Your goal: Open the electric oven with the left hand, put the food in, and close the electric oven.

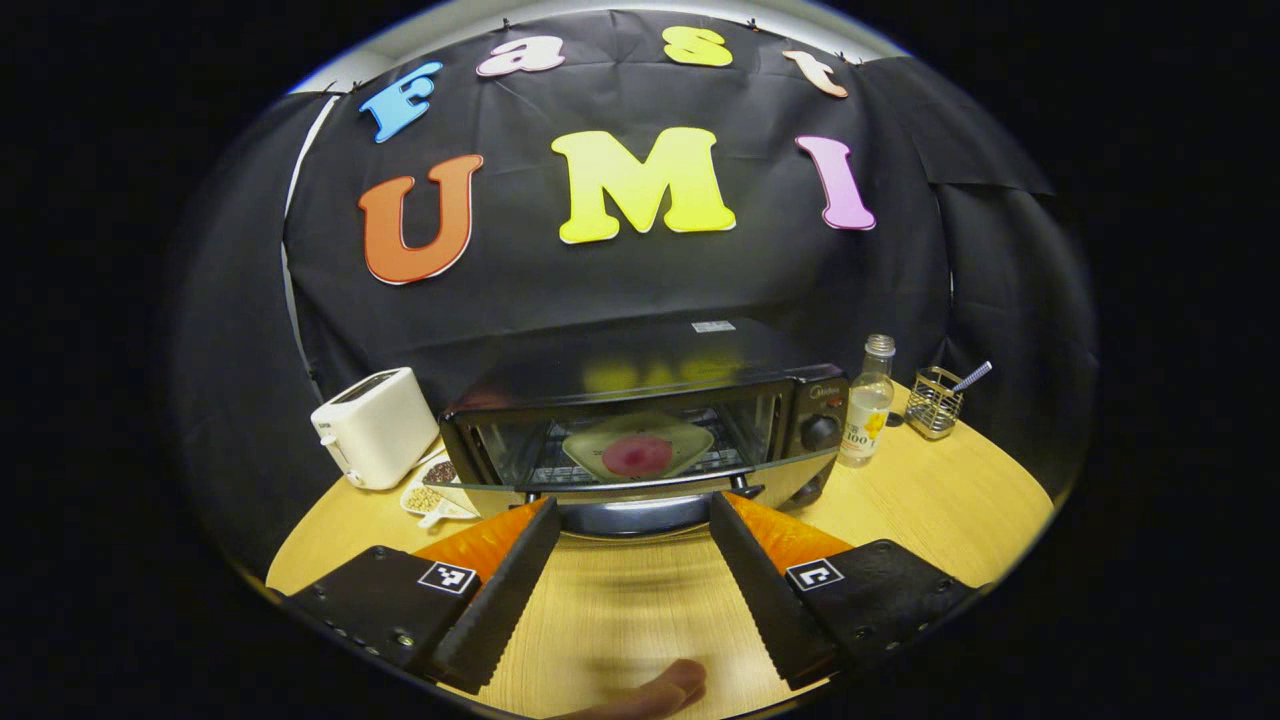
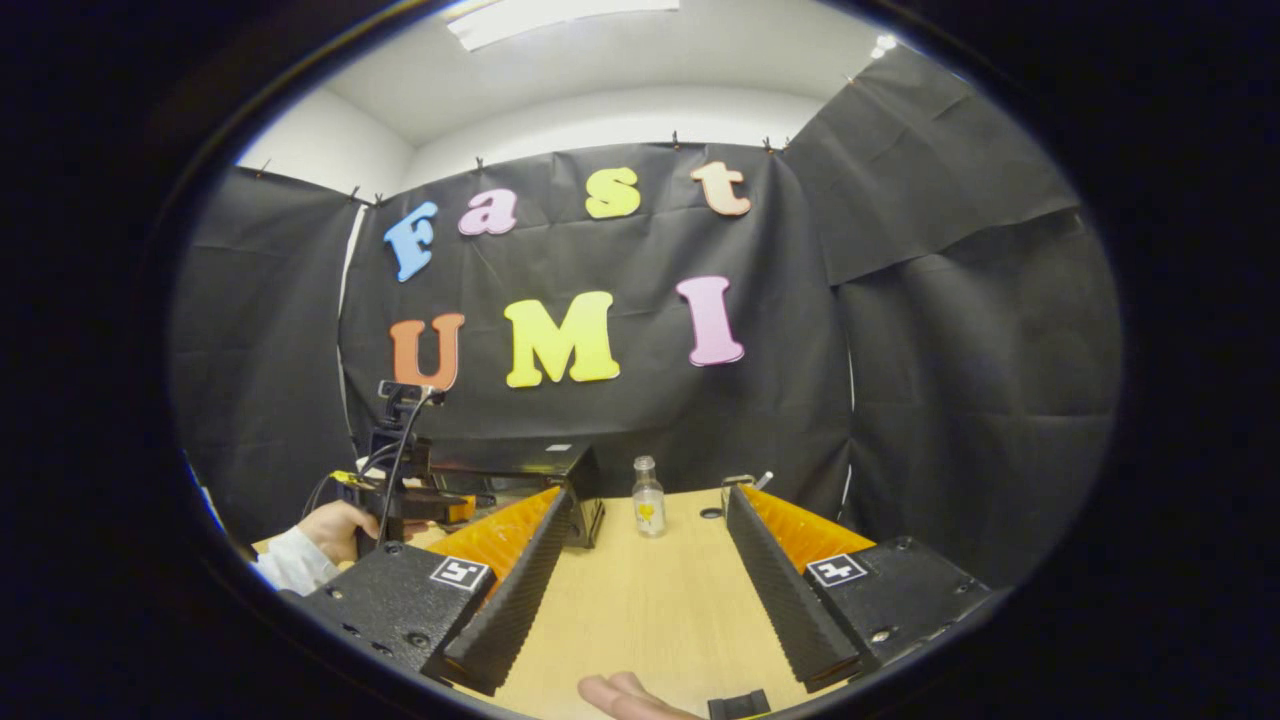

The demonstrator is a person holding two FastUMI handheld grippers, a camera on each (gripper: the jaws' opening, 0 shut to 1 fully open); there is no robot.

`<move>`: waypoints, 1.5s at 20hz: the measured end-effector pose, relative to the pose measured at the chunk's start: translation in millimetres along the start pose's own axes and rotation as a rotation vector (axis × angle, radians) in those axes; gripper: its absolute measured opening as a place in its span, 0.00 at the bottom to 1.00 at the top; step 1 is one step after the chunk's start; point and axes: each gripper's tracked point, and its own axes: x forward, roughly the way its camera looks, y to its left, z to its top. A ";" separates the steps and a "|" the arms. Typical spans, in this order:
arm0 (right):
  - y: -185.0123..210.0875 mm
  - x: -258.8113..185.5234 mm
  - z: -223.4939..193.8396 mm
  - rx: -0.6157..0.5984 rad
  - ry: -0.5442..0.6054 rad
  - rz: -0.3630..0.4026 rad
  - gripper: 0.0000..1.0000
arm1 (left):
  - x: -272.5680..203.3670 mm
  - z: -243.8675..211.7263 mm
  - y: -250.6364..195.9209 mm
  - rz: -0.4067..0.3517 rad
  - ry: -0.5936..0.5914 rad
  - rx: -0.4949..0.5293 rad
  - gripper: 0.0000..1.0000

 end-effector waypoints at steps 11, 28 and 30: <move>-10.7 -24.7 23.0 0.023 -0.041 -0.032 0.95 | -88.4 39.2 13.2 0.032 -0.096 -0.015 0.96; -10.1 -48.9 39.6 -0.022 -0.047 -0.066 0.95 | -340.1 57.1 8.1 0.038 -0.377 -0.089 0.96; -7.0 -53.7 43.0 -0.036 -0.062 -0.055 0.95 | -351.9 46.6 8.4 0.050 -0.384 -0.133 0.96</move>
